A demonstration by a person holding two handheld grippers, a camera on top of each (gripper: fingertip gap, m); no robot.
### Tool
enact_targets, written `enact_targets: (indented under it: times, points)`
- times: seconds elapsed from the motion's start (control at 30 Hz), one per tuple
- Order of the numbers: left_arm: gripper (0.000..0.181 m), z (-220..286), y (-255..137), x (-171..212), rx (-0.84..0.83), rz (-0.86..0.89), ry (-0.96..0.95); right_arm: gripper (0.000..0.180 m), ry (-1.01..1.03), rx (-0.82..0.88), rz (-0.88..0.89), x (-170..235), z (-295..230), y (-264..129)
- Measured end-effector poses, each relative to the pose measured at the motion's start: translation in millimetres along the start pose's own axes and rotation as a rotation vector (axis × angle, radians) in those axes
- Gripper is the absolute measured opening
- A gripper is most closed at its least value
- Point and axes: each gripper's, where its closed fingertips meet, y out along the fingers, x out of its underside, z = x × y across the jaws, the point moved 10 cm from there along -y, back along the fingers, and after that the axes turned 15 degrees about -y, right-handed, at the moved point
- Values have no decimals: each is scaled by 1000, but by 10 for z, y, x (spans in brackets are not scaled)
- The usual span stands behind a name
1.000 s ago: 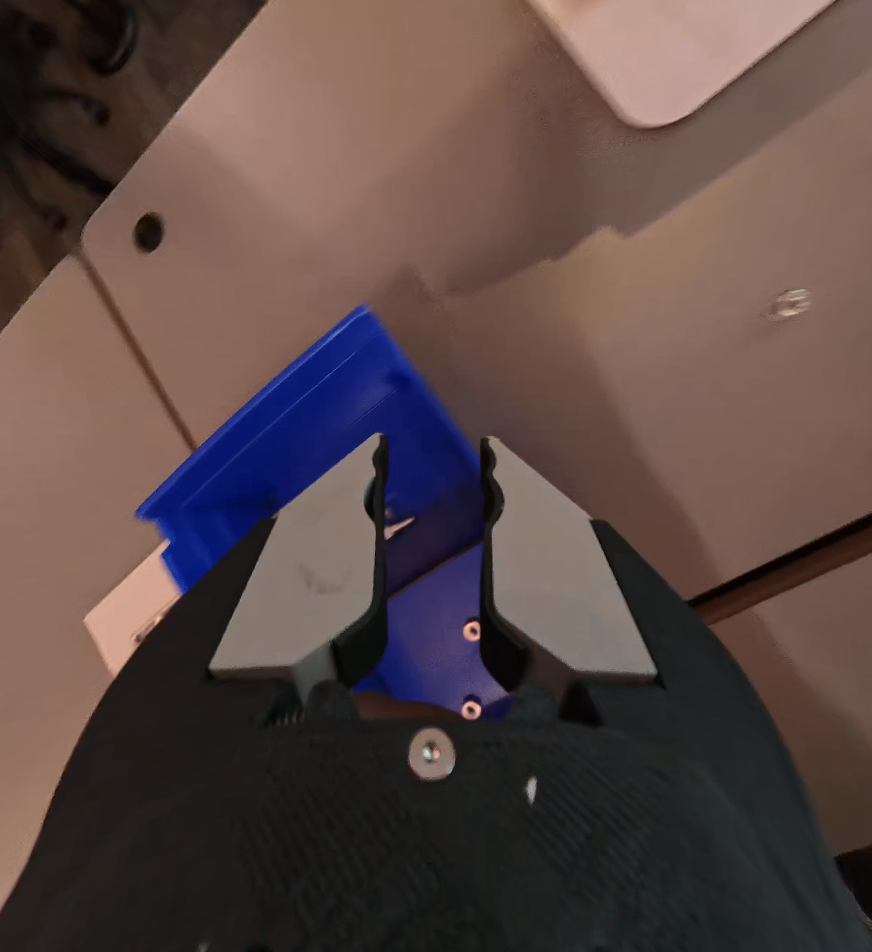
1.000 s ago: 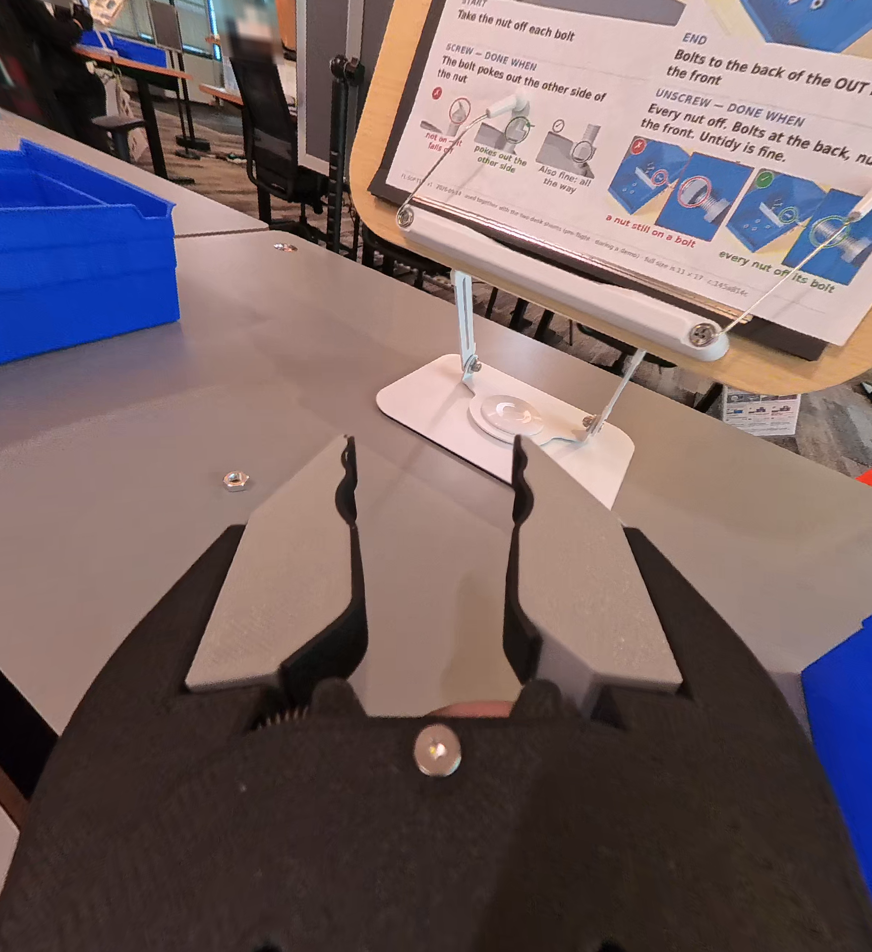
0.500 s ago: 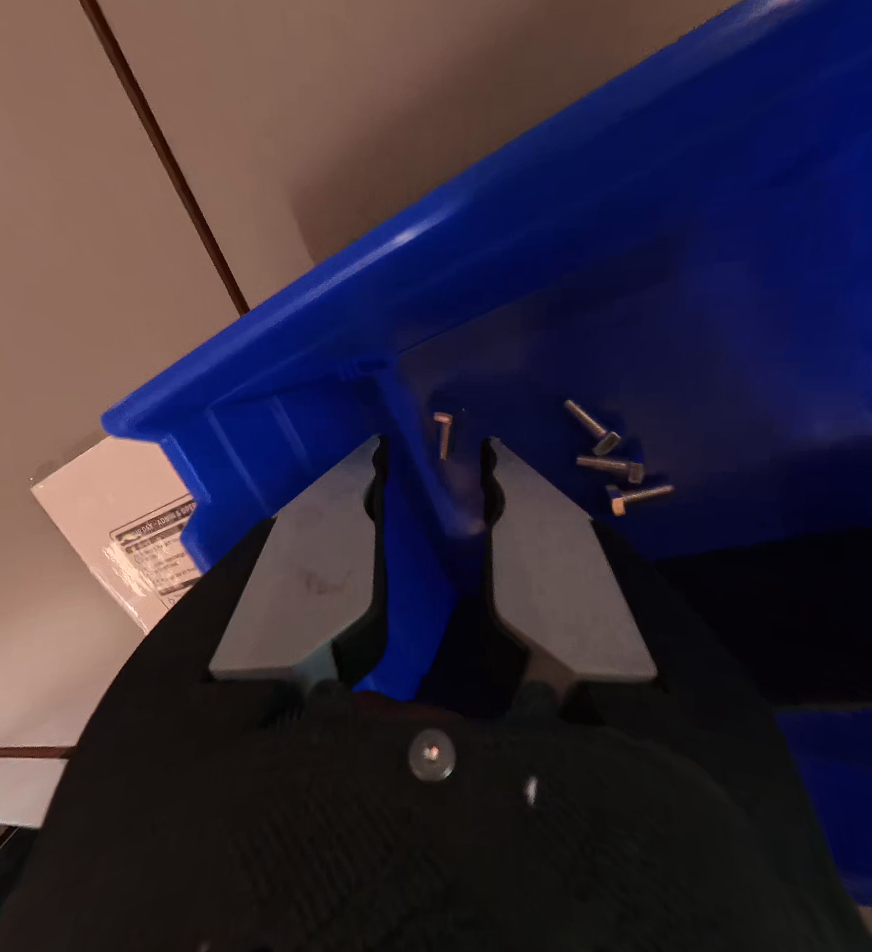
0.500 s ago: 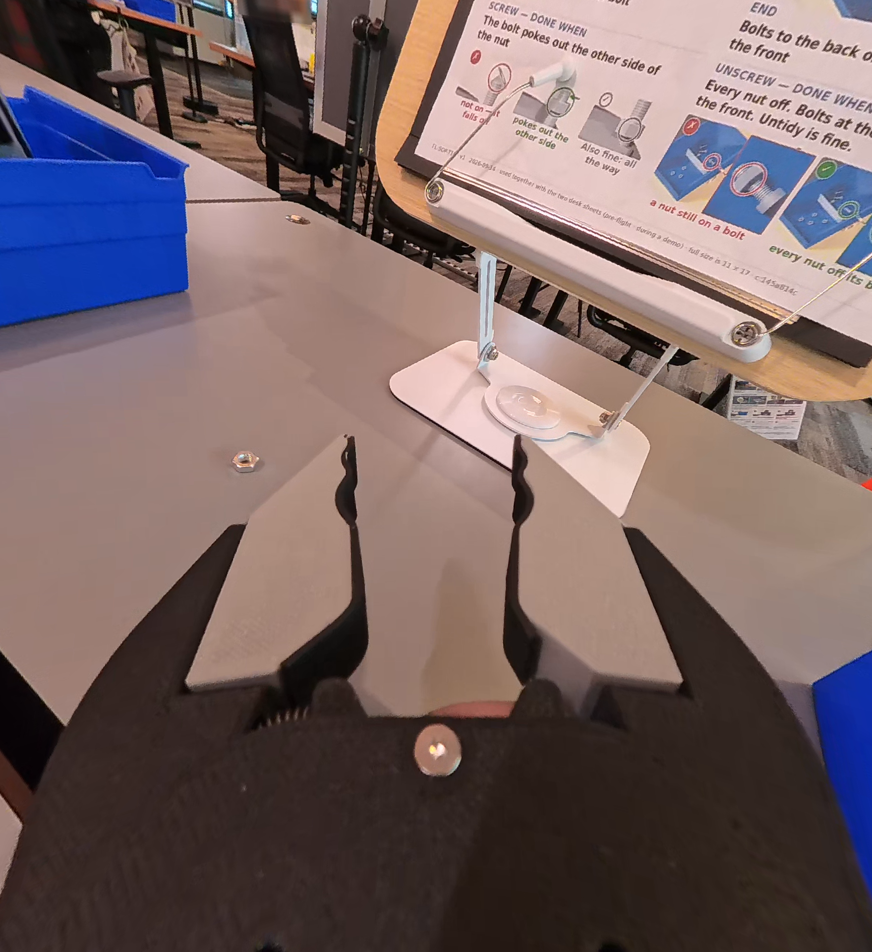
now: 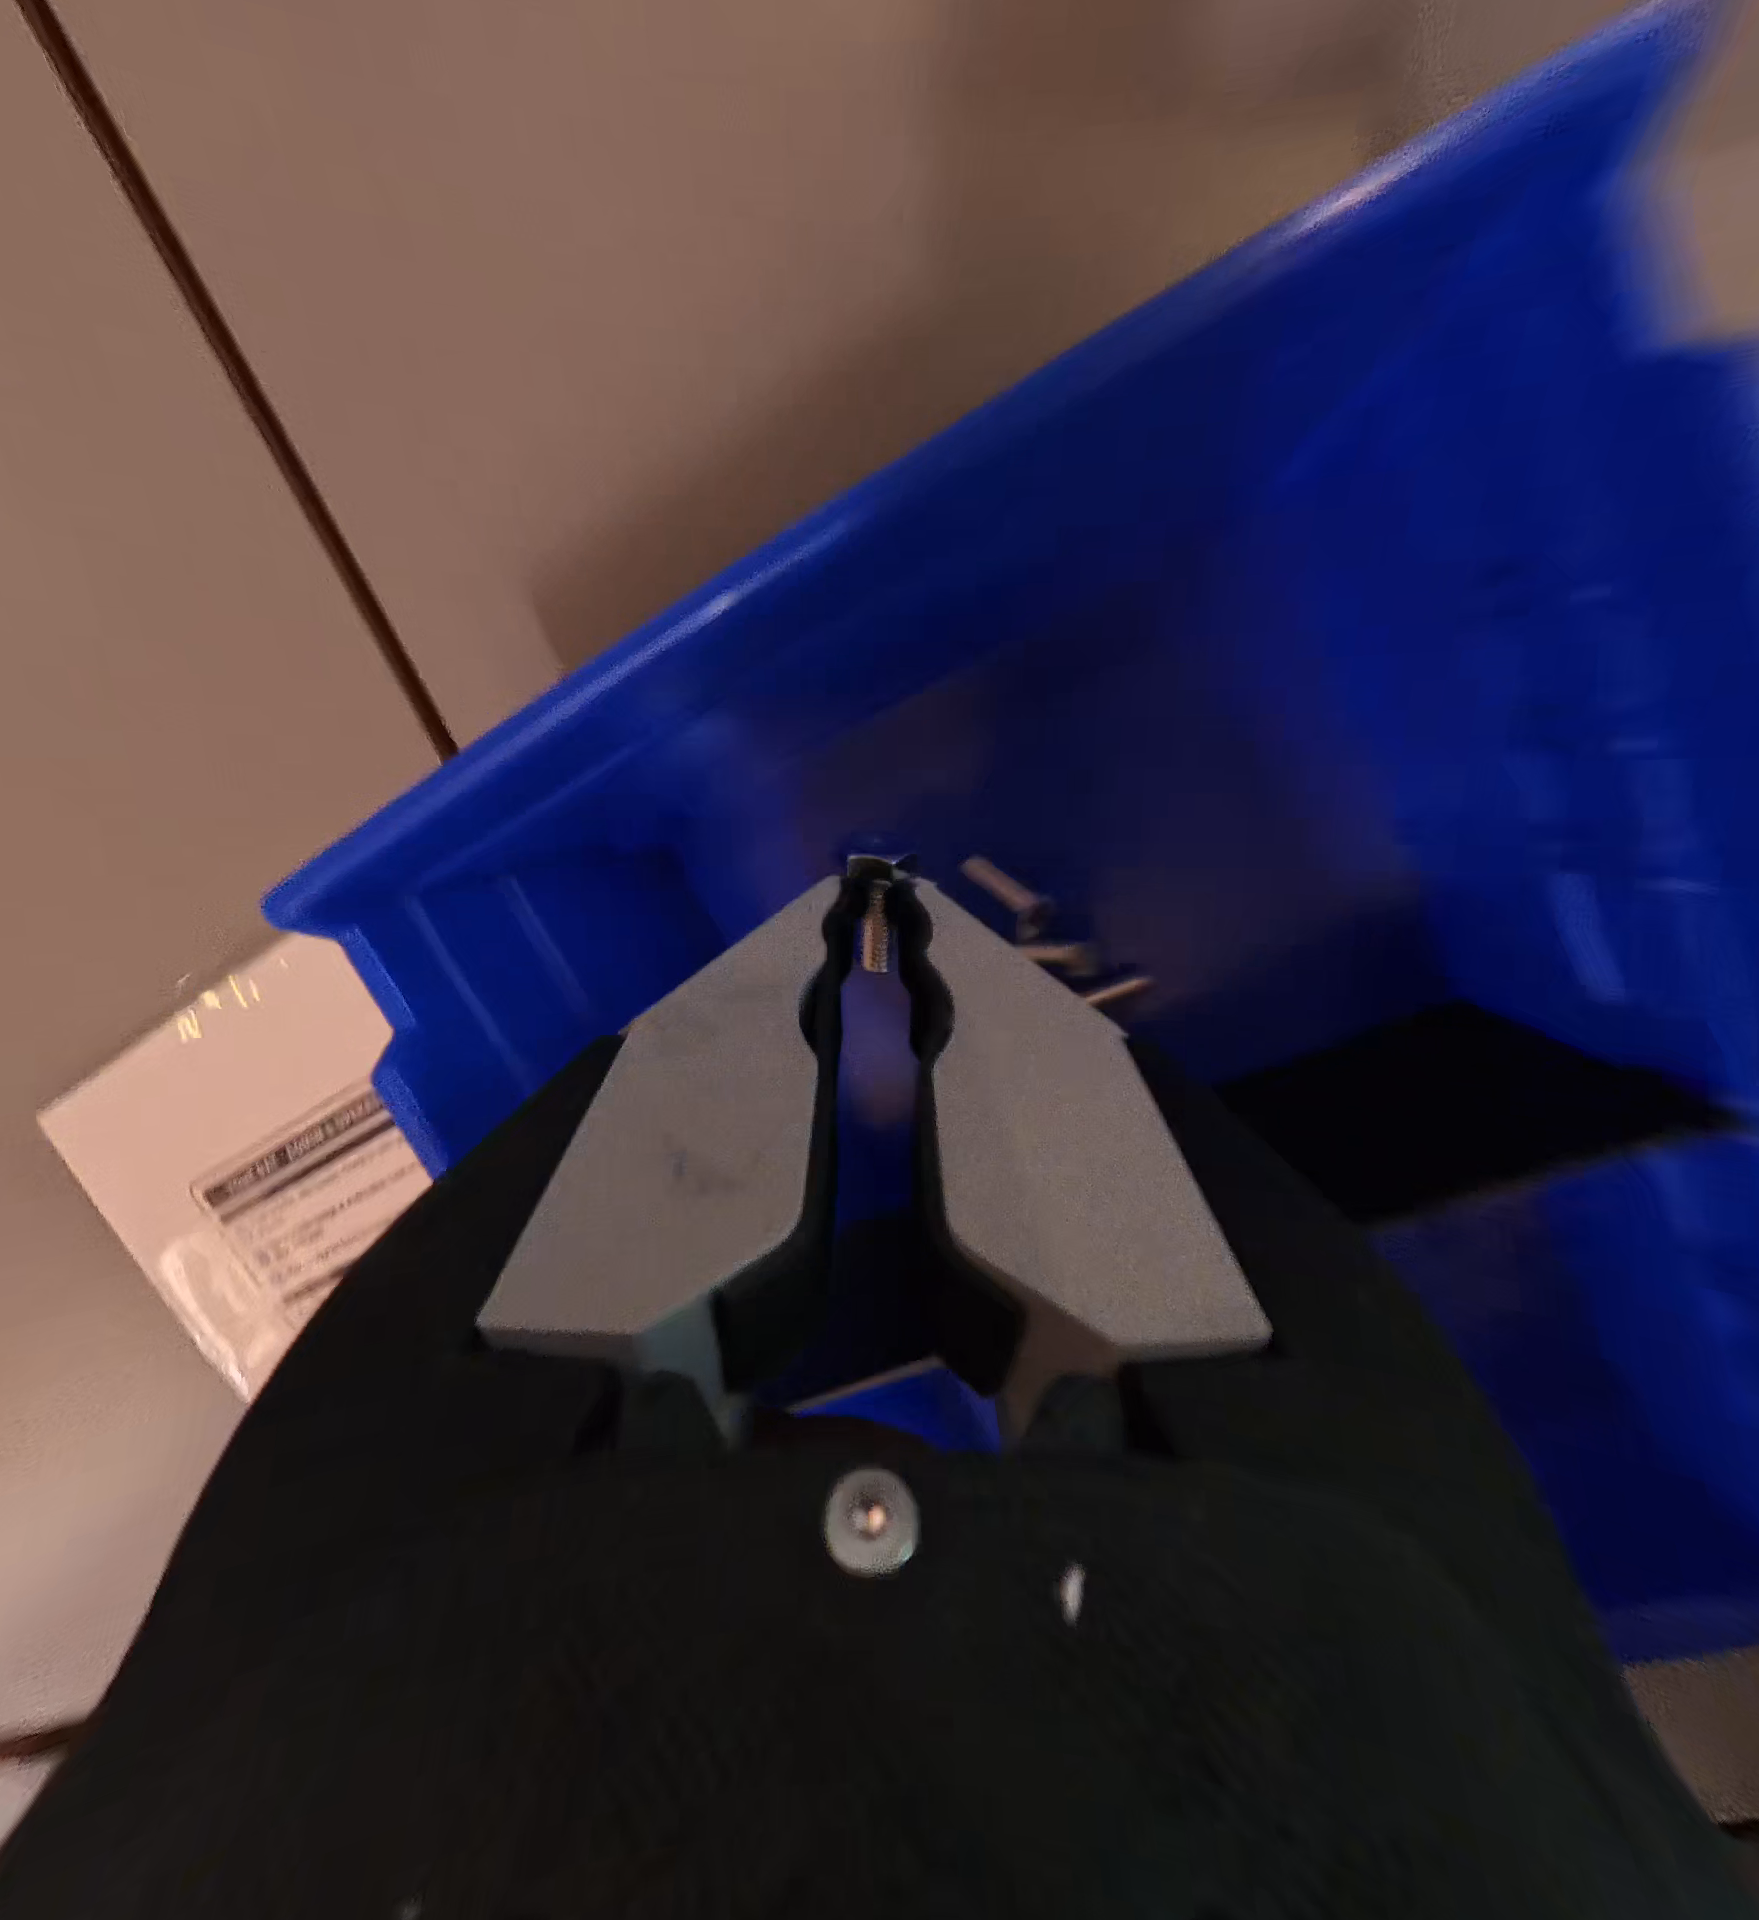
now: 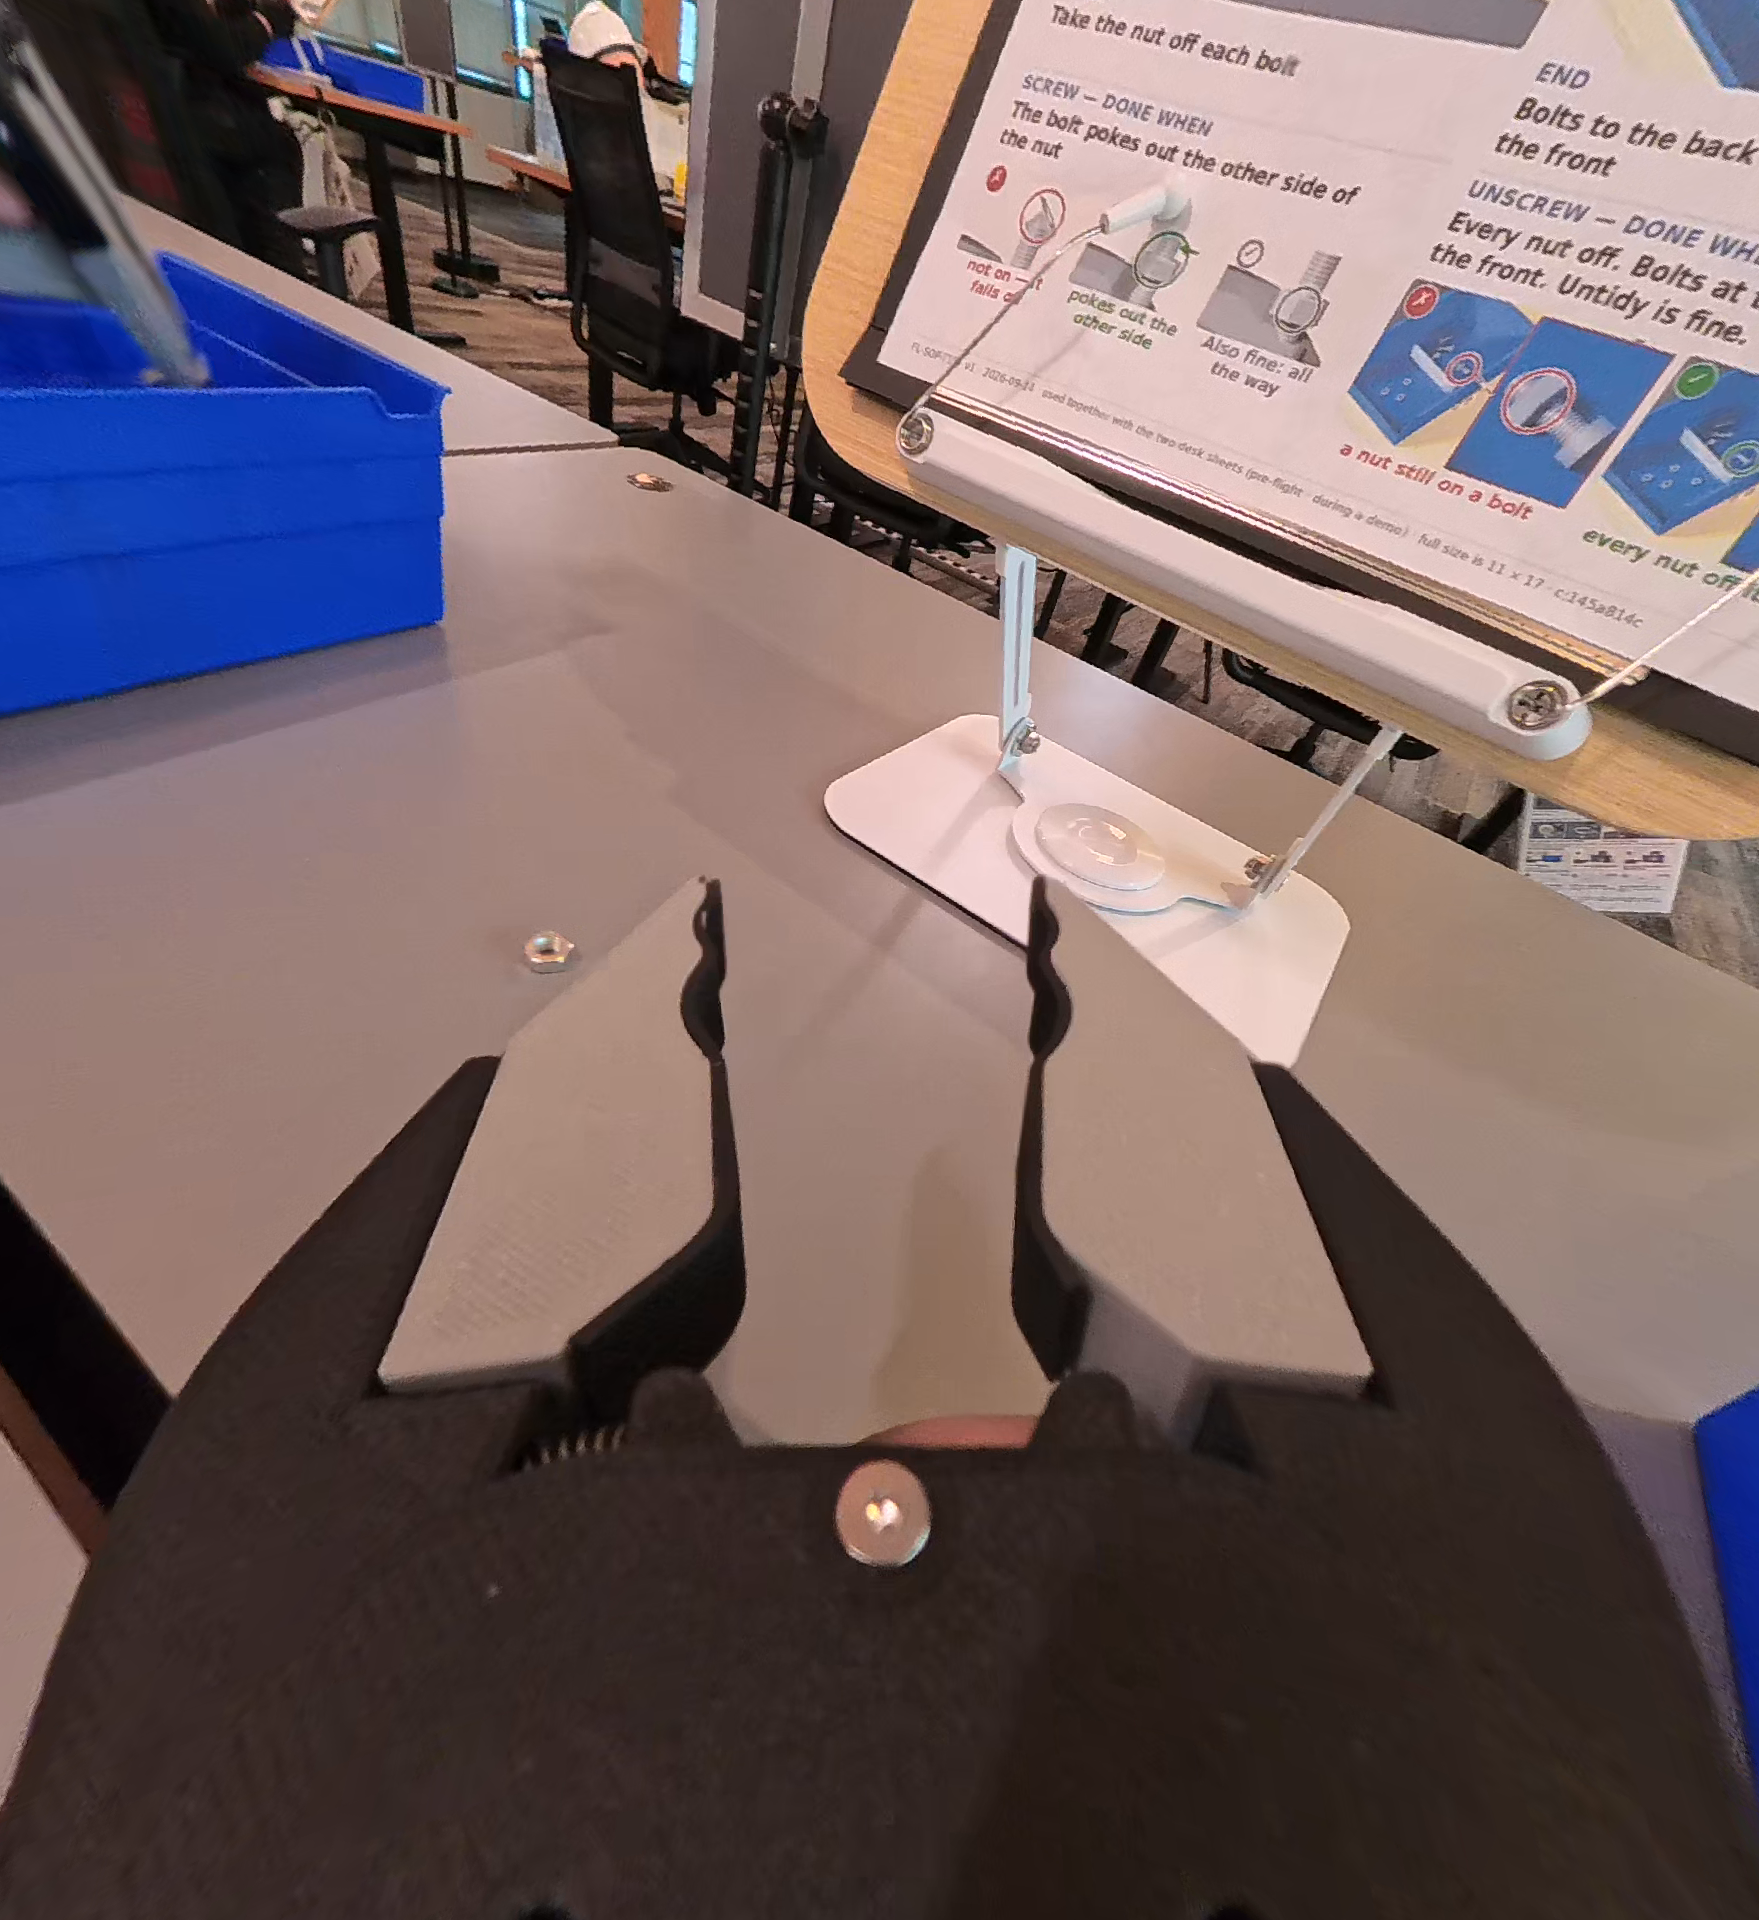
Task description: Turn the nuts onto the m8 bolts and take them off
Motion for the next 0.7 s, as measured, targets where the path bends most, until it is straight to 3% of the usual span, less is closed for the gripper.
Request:
enact_targets:
  times: [0.13,0.23,0.37,0.47,0.7]
  points:
    - [6,836,-829,-81,298,335,119,52,32,-81,40,-44,-43,-5]
    - [5,1652,-1142,44,444,447,301,48,50,-150,86,-95,-60,-31]
    - [5,2608,-954,255,406,520,525,42,161,-265,165,-180,-3,-123]
    - [5,3116,-645,385,429,546,583,41,280,-338,189,-171,77,-157]
    - [5,3516,-301,520,481,734,552,27,438,-479,98,29,110,-21]
